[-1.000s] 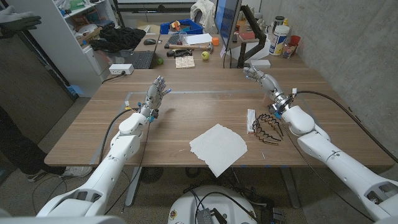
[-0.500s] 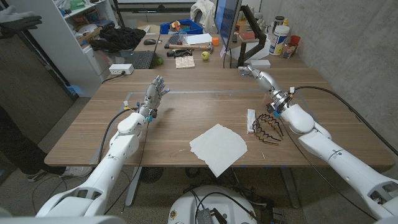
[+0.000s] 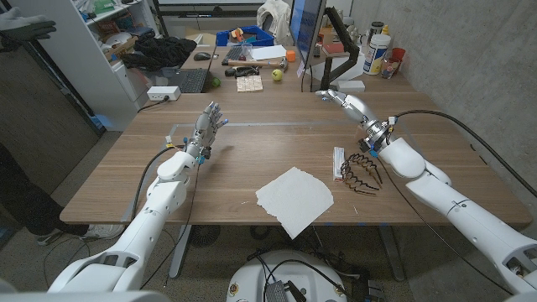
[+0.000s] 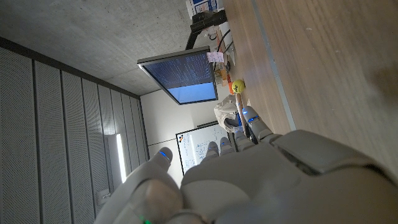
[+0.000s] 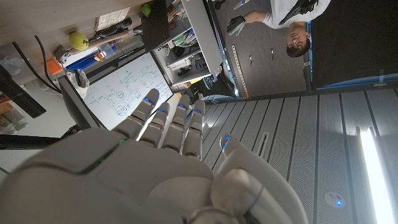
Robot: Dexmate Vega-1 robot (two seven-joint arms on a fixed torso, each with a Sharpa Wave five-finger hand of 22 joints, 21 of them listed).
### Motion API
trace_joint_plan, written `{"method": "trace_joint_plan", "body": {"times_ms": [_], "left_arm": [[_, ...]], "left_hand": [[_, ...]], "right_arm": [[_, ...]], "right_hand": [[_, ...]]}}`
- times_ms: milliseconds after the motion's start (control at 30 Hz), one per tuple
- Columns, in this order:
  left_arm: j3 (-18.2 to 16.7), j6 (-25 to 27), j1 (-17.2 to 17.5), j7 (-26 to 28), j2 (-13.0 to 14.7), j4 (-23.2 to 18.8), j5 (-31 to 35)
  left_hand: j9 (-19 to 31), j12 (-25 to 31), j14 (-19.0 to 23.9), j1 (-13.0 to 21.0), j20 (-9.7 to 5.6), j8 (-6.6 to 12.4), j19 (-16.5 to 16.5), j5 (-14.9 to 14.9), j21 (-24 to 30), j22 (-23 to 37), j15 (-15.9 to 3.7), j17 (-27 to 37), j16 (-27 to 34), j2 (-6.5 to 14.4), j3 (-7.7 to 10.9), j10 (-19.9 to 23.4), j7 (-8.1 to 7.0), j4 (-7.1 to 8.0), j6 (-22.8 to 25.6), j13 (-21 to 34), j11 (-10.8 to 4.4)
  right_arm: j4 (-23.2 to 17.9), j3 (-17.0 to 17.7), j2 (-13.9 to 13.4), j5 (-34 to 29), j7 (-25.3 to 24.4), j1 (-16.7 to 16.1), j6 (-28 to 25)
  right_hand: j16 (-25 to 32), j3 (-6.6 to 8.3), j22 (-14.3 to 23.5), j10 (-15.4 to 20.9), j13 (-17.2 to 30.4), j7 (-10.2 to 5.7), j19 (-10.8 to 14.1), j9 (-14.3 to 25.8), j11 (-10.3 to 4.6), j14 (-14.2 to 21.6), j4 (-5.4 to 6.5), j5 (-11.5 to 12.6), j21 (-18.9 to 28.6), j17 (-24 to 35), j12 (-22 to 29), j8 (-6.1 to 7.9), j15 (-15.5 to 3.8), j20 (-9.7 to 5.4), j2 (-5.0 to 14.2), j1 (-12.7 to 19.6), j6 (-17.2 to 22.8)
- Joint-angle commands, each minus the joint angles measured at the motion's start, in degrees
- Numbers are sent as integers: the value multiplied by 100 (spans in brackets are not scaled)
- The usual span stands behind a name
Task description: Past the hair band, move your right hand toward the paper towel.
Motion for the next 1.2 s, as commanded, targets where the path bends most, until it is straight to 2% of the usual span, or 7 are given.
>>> {"method": "trace_joint_plan", "body": {"times_ms": [33,267,600,800,1200], "left_arm": [[-26,19,27,9,7,-54,21],[-39,35,34,11,13,-95,15],[-13,55,38,22,1,-152,29],[2,57,69,42,-2,-205,41],[13,99,154,143,20,-379,70]], "left_hand": [[14,25,-627,-19,-34,45,-921,12,0,29,-32,8,38,532,-23,-463,-34,14,-365,33,-29],[13,31,-623,-19,-29,53,-916,12,-8,30,-33,8,38,533,-27,-444,-31,14,-337,32,-24],[13,41,-615,-19,-27,67,-904,12,-20,30,-39,7,39,532,-34,-410,-54,12,-284,32,-23],[13,41,-605,-19,-21,78,-896,13,-27,30,-40,6,42,529,-40,-402,-51,11,-239,32,-22],[13,43,-603,-18,-21,82,-885,15,-40,30,-40,5,39,529,-47,-382,-49,10,-195,32,-23]], "right_arm": [[-145,80,-124,-374,-77,-81,117],[-158,113,-164,-492,-75,-107,277],[-541,292,-336,-697,-52,-312,445],[-747,433,-447,-1061,-92,-423,560],[-1038,714,-476,-1920,-372,-603,690]], "right_hand": [[13,72,30,57,3,-5,60,9,3,77,-5,28,4,16,34,18,-507,-578,194,74,61],[2,88,30,63,3,-8,75,10,4,89,-13,33,-2,15,20,0,-507,-582,187,85,71],[-8,107,31,74,3,-22,80,10,-2,109,-20,38,-15,16,2,-25,-511,-589,178,96,76],[-12,128,31,126,3,-17,91,10,-1,138,-30,44,-24,15,4,-20,-514,-588,175,111,148],[-10,176,31,214,3,-15,140,11,-17,236,-52,56,-36,13,-4,-26,-554,-616,170,145,267]]}}
